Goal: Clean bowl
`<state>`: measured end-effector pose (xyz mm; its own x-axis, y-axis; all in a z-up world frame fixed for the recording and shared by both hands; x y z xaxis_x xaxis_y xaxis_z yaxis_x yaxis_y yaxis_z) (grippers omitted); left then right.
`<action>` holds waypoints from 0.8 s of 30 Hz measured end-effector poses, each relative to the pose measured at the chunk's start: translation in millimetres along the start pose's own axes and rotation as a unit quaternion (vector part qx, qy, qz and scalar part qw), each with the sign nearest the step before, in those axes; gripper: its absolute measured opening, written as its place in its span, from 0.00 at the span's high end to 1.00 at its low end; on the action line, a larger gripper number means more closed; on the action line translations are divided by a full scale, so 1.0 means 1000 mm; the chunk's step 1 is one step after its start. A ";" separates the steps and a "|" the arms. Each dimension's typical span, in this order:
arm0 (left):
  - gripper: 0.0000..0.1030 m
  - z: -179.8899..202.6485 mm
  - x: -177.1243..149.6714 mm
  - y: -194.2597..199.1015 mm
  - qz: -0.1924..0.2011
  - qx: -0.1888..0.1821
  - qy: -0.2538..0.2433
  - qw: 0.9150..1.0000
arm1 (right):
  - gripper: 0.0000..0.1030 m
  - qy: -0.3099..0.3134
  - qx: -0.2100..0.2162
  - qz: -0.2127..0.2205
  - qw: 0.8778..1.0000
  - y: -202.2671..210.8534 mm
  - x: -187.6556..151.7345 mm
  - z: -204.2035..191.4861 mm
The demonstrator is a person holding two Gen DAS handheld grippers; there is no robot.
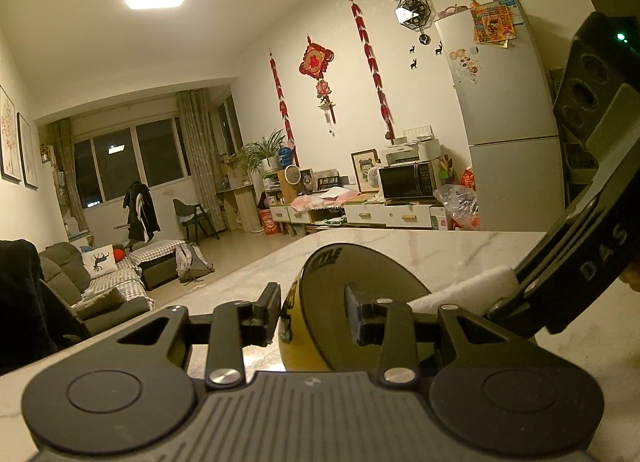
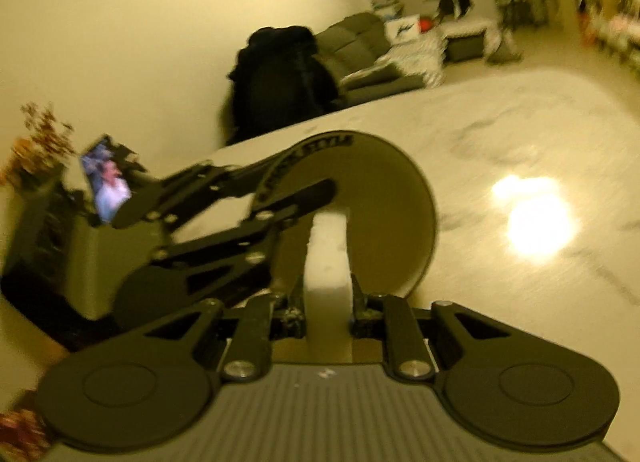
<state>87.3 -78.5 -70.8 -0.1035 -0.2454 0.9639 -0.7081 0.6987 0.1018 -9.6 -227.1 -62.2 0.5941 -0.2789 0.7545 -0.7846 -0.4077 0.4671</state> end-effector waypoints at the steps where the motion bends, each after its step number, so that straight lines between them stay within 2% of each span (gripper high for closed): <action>1: 0.66 0.000 -0.001 0.001 0.000 0.000 0.000 1.000 | 0.82 -0.005 0.003 -0.002 1.000 0.000 0.000 0.001; 6: 0.66 0.001 -0.001 0.000 0.001 -0.001 -0.001 1.000 | 0.82 0.004 -0.021 0.000 1.000 -0.001 0.002 0.005; 11: 0.65 0.001 -0.003 0.001 0.002 -0.002 -0.002 1.000 | 0.82 0.038 -0.068 0.016 0.997 -0.004 0.010 0.007; 18: 0.65 0.001 -0.002 0.001 0.002 -0.002 -0.003 1.000 | 0.82 0.113 -0.153 0.062 0.980 0.002 0.020 0.005; 24: 0.65 0.000 -0.002 0.003 0.002 -0.003 -0.003 1.000 | 0.82 0.117 -0.146 0.048 0.981 -0.001 0.014 0.006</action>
Point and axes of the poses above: each gripper's, at about its wrist camera, not at the fingertips, and y roughly against the way its jaws point, z to its right, x to its top, the point moved 7 cm from there along -y, roughly the way its jaws point, and after that the axes turned 6 degrees about z, right-handed, at the moved point
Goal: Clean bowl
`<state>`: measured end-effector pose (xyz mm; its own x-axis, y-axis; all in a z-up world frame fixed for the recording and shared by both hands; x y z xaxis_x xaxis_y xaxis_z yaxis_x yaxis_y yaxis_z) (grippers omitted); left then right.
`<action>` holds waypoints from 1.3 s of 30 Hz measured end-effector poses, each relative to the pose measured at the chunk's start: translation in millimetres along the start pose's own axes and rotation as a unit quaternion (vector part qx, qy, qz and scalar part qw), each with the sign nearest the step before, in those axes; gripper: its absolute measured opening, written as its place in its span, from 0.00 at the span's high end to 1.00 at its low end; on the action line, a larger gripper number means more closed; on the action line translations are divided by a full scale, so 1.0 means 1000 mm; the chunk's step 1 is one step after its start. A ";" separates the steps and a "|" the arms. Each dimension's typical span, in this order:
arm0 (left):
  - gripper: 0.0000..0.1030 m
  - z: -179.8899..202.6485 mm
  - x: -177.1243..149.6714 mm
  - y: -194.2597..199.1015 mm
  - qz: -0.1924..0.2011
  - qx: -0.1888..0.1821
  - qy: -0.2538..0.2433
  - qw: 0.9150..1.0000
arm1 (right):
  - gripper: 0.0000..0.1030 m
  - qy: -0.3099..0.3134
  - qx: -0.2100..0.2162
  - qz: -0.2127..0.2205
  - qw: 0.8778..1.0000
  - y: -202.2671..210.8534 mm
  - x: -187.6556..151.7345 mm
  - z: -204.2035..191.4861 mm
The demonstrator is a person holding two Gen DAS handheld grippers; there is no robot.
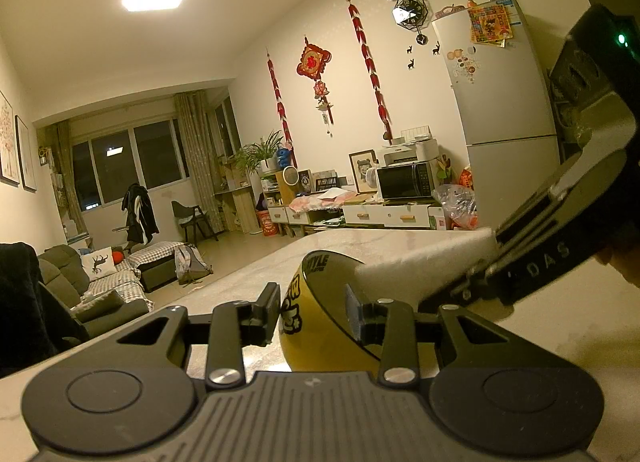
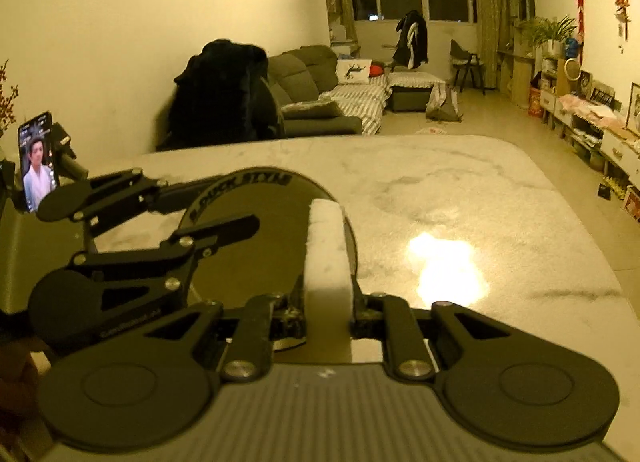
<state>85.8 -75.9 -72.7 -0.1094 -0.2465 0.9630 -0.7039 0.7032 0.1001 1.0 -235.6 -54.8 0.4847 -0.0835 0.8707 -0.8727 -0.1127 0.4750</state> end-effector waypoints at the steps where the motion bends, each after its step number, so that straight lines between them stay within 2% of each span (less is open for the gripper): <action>1: 0.65 0.000 0.000 0.000 0.000 0.000 0.000 1.000 | 0.82 -0.002 0.004 -0.003 1.000 0.000 -0.002 0.000; 6: 0.65 0.000 0.000 0.001 0.000 0.000 0.000 1.000 | 0.82 -0.005 0.029 -0.015 0.999 -0.005 -0.006 -0.012; 10: 0.65 -0.001 -0.001 0.002 0.000 0.000 0.000 1.000 | 0.82 -0.047 0.092 -0.040 0.994 -0.006 -0.010 -0.020; 12: 0.65 -0.002 -0.001 0.002 0.001 0.000 -0.001 1.000 | 0.82 -0.061 0.110 -0.048 0.991 -0.006 -0.012 -0.022; 14: 0.65 -0.004 0.003 -0.001 -0.001 0.001 -0.001 1.000 | 0.82 -0.064 0.112 -0.051 0.990 -0.007 -0.013 -0.023; 20: 0.66 -0.005 -0.003 -0.004 -0.041 0.023 -0.025 0.999 | 0.82 -0.054 0.111 -0.051 0.991 -0.006 -0.016 -0.034; 25: 0.66 -0.011 -0.003 0.004 -0.071 0.042 0.004 0.997 | 0.82 -0.041 0.104 -0.046 0.993 -0.009 -0.019 -0.041; 30: 0.66 -0.029 -0.003 0.018 -0.111 0.066 0.105 0.986 | 0.82 -0.041 0.097 -0.031 0.994 -0.007 -0.025 -0.042; 34: 0.66 -0.044 -0.008 0.021 -0.131 0.075 0.200 0.968 | 0.82 -0.047 0.098 -0.024 0.994 -0.007 -0.026 -0.043; 37: 0.80 -0.050 -0.007 0.022 -0.133 0.075 0.253 0.955 | 0.82 -0.049 0.096 -0.016 0.994 -0.005 -0.029 -0.042; 39: 0.90 -0.051 -0.005 0.023 -0.140 0.086 0.259 0.952 | 0.82 -0.054 0.095 -0.011 0.994 -0.002 -0.030 -0.039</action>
Point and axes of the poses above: each gripper's, at about its wrist camera, not at the fingertips, and y roughly against the way its jaws point, z to its right, x to its top, the point moved 7 cm from there along -y, roughly the way its jaws point, and after that the axes turned 6 degrees about z, right-handed, at the moved point
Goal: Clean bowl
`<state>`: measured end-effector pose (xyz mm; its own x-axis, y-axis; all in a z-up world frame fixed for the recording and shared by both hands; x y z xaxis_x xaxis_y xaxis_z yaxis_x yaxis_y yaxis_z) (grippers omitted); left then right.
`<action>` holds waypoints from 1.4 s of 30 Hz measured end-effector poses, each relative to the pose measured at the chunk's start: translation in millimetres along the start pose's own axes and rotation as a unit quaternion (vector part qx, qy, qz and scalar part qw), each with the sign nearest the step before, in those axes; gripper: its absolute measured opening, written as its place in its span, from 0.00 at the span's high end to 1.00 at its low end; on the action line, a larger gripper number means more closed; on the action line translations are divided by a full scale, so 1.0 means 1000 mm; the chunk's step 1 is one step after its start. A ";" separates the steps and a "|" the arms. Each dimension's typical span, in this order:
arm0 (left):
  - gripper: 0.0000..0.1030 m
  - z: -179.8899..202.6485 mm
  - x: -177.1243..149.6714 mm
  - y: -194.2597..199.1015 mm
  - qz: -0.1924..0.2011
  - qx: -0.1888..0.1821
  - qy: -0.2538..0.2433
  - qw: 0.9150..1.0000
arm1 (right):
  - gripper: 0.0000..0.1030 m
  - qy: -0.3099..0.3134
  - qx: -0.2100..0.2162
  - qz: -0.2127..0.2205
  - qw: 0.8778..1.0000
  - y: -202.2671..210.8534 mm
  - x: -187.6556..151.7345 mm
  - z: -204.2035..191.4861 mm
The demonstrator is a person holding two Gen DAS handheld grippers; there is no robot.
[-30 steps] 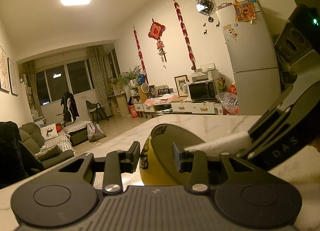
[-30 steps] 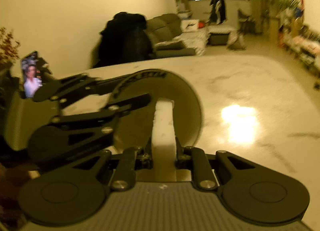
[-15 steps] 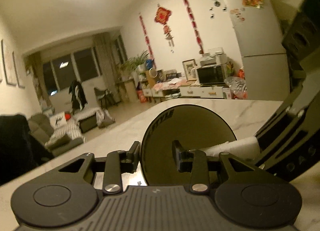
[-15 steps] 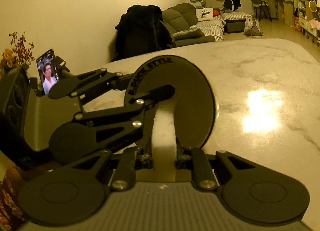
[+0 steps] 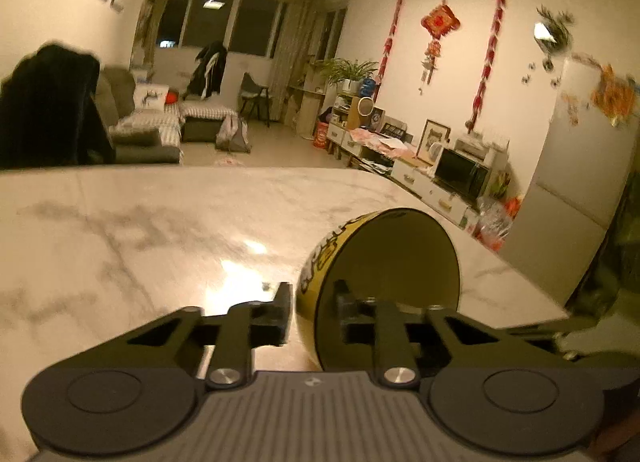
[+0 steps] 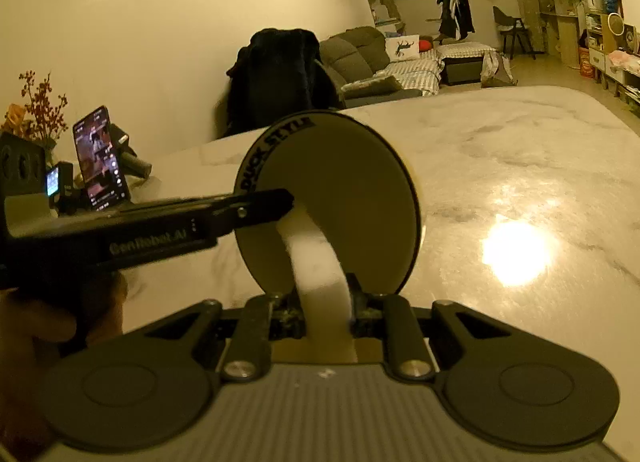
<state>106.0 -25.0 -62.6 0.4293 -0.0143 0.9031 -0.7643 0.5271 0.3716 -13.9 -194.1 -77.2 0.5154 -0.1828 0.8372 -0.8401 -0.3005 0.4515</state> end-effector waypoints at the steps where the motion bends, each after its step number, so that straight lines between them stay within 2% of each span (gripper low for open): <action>1: 0.91 0.002 0.000 0.000 -0.005 0.011 -0.008 1.000 | 0.82 -0.001 0.003 0.004 1.000 0.002 0.000 0.001; 6: 0.91 0.014 -0.005 -0.006 0.004 0.068 -0.081 0.994 | 0.81 0.014 0.016 0.022 1.000 0.009 0.006 0.000; 12: 0.91 0.027 -0.006 -0.005 0.025 0.088 -0.112 0.989 | 0.78 -0.002 0.011 0.043 0.999 0.010 0.015 0.015; 16: 0.91 0.048 -0.007 -0.008 0.044 0.099 -0.153 0.982 | 0.77 -0.010 0.005 0.045 0.999 0.014 0.016 0.027; 19: 0.91 0.064 -0.004 -0.011 0.052 0.106 -0.184 0.976 | 0.72 -0.018 0.003 0.050 0.999 0.020 0.018 0.037; 22: 0.91 0.071 -0.005 -0.016 0.055 0.106 -0.191 0.974 | 0.74 -0.030 -0.009 0.061 0.998 0.024 0.022 0.050; 23: 0.91 0.073 -0.006 -0.018 0.056 0.106 -0.193 0.974 | 0.79 -0.032 -0.016 0.063 0.997 0.024 0.022 0.054; 27: 0.87 0.080 -0.011 -0.024 0.052 0.114 -0.198 0.972 | 0.82 -0.030 -0.027 0.063 0.997 0.024 0.019 0.062; 31: 0.85 0.079 -0.024 -0.029 0.030 0.133 -0.178 0.974 | 0.82 -0.016 -0.027 0.065 0.997 0.025 0.017 0.059; 36: 0.86 0.067 -0.032 -0.030 0.012 0.127 -0.121 0.984 | 0.81 0.001 -0.025 0.065 0.998 0.024 0.013 0.052; 42: 0.88 0.069 -0.026 -0.031 0.035 0.109 -0.144 0.983 | 0.81 0.038 -0.043 0.065 0.996 0.027 0.015 0.048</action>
Point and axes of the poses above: each gripper's, at about its wrist camera, not at the fingertips, and y roughly against the way its jaws point, z to its right, x to its top, the point moved 7 cm from there along -y, roughly the way its jaws point, and after that the axes turned 6 degrees about z, right-handed, at the moved point
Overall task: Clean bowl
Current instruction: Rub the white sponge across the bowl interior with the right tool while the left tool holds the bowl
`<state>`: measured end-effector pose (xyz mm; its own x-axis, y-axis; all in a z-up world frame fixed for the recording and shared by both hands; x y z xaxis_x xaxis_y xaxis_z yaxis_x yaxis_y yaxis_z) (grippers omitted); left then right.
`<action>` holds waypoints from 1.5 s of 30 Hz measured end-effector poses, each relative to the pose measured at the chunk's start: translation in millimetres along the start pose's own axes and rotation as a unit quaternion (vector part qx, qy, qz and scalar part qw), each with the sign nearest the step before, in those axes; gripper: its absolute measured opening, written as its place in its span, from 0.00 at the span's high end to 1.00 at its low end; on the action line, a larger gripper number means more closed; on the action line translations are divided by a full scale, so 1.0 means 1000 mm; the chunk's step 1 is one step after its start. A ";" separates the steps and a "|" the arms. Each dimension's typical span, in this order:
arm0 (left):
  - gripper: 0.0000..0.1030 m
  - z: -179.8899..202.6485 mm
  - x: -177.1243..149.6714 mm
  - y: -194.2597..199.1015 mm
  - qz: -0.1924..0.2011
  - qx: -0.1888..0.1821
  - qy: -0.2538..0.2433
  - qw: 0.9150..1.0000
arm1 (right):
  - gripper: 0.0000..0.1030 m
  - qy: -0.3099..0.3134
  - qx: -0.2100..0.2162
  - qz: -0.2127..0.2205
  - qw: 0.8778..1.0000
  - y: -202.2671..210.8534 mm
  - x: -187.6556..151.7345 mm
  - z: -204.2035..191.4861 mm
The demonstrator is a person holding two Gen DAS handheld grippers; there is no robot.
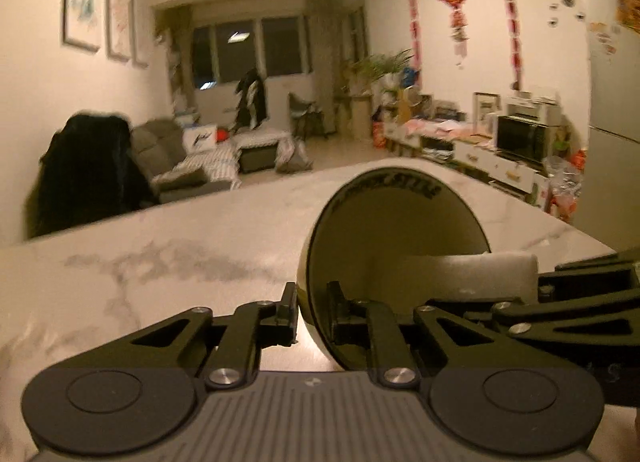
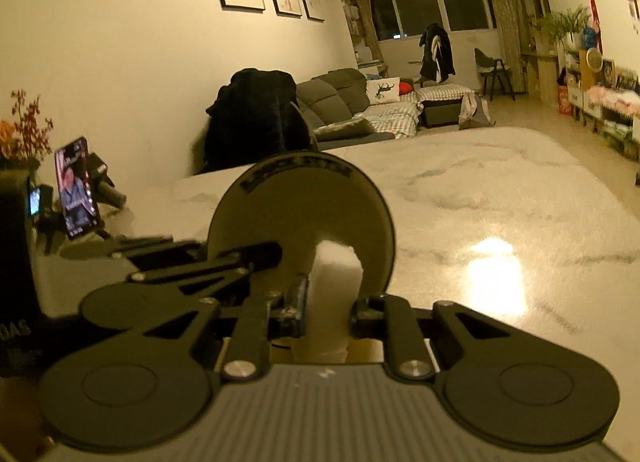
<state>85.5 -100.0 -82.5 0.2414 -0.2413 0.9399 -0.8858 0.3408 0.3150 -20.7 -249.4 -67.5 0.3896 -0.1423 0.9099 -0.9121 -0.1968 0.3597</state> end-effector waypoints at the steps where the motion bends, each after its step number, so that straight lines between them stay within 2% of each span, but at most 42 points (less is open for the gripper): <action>1: 0.88 0.002 0.002 0.000 0.009 -0.008 -0.009 1.000 | 0.81 0.008 -0.006 0.000 1.000 0.000 0.001 0.000; 4: 0.88 -0.003 0.007 -0.001 0.031 -0.053 0.014 0.998 | 0.81 0.050 -0.036 0.007 0.998 0.004 0.005 -0.001; 6: 0.88 -0.008 0.005 -0.006 0.028 -0.068 0.043 0.996 | 0.81 0.094 -0.067 0.018 0.993 0.009 0.009 -0.002; 9: 0.88 -0.014 0.003 -0.009 0.023 -0.082 0.077 0.993 | 0.82 0.129 -0.084 0.033 0.988 0.015 0.014 -0.006; 11: 0.88 -0.016 0.003 -0.008 0.027 -0.086 0.081 0.993 | 0.82 0.160 -0.102 0.040 0.981 0.017 0.015 -0.010; 14: 0.88 -0.017 0.005 -0.008 0.032 -0.088 0.082 0.992 | 0.81 0.172 -0.110 0.035 0.978 0.017 0.009 -0.011; 16: 0.88 -0.018 0.005 -0.006 0.035 -0.087 0.078 0.992 | 0.82 0.158 -0.104 0.030 0.981 0.017 0.005 -0.009; 19: 0.88 -0.023 0.004 -0.004 0.040 -0.087 0.073 0.993 | 0.82 0.080 -0.066 0.004 0.995 0.016 -0.004 0.001; 21: 0.88 -0.024 0.002 -0.003 0.041 -0.089 0.074 0.992 | 0.82 0.044 -0.044 -0.006 0.998 0.015 -0.008 0.006; 25: 0.88 -0.025 0.002 -0.003 0.041 -0.089 0.076 0.992 | 0.83 -0.048 0.024 -0.028 0.998 0.017 -0.009 0.013; 28: 0.88 -0.026 0.003 -0.005 0.038 -0.087 0.080 0.992 | 0.83 -0.080 0.039 -0.035 0.995 0.020 -0.008 0.017; 33: 0.88 -0.027 0.003 -0.003 0.039 -0.089 0.079 0.992 | 0.83 -0.051 0.002 -0.022 0.998 0.025 -0.004 0.018; 39: 0.88 -0.026 0.001 -0.003 0.040 -0.089 0.080 0.992 | 0.83 0.038 -0.064 0.013 0.997 0.035 0.007 0.008; 45: 0.88 -0.026 0.004 -0.001 0.039 -0.089 0.080 0.992 | 0.83 0.037 -0.060 0.005 0.997 0.025 0.004 0.006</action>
<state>97.4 -78.0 -75.9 0.2474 -0.0646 0.9668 -0.8237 0.5114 0.2449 -41.5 -261.0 -56.4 0.3741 -0.0700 0.9247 -0.9262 -0.0780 0.3688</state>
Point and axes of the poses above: each gripper's, at about its wrist camera, not at the fingertips, and y roughly against the way its jaws point, z to its right, x to its top, the point moved 7 cm from there along -y, roughly the way its jaws point, and after that the axes turned 6 degrees about z, right-handed, at the moved point
